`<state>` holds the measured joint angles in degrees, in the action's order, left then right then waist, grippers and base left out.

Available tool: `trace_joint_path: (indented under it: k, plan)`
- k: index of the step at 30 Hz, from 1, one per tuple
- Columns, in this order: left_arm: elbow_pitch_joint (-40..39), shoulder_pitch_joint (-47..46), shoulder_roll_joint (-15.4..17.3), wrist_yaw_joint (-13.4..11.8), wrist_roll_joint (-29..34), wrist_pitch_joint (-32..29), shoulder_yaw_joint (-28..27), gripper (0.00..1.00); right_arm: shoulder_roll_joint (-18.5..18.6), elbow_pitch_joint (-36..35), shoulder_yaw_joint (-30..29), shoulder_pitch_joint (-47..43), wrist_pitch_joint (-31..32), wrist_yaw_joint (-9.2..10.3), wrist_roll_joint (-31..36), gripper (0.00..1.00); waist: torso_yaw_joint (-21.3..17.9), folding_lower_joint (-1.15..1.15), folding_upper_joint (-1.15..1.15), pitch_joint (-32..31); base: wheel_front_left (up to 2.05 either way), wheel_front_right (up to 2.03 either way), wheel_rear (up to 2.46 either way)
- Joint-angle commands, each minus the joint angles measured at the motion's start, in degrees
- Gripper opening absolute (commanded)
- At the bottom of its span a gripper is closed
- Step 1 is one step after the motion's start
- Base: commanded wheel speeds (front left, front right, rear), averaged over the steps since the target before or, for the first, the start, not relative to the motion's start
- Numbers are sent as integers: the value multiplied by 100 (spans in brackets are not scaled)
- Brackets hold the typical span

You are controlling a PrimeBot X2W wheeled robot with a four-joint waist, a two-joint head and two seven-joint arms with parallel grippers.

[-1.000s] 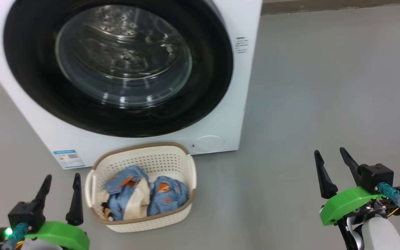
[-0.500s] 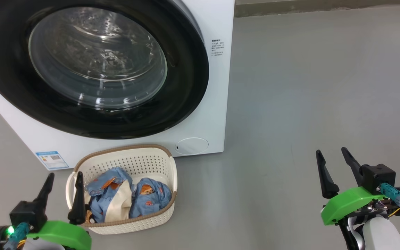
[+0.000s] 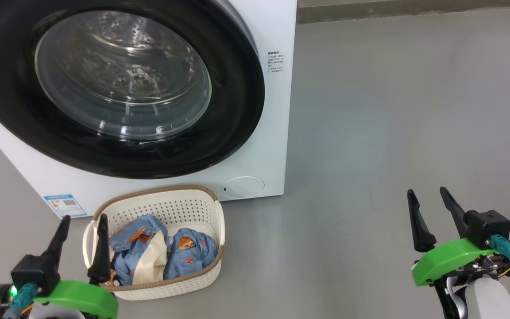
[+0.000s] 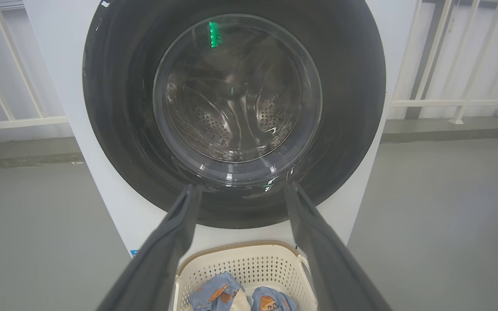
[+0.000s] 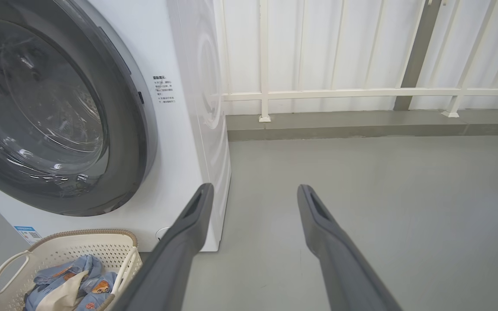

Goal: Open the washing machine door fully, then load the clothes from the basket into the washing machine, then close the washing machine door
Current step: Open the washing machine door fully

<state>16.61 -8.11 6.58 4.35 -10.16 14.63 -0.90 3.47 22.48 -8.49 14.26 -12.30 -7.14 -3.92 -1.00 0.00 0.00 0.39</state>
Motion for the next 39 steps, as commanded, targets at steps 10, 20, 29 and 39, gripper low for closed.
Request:
trace_joint_path:
  k: [10,20,29,39]
  plan:
    - [-207,-73,57,23,156,37,-270,100,-34,-141,63,245,-75,-35,-208,100,45,0,0,57,0,0,0]
    - [-173,-100,5,105,179,37,-230,100,-29,-289,-119,835,102,-35,-1310,100,177,0,0,209,0,0,0]
    - [-113,-239,-19,169,190,37,-204,100,-50,-309,-584,1676,621,-35,-3006,100,341,0,0,363,0,0,0]
    - [-88,-409,-70,210,218,37,-144,100,-57,788,-1624,2899,1257,-35,-5480,0,592,0,0,640,0,0,0]
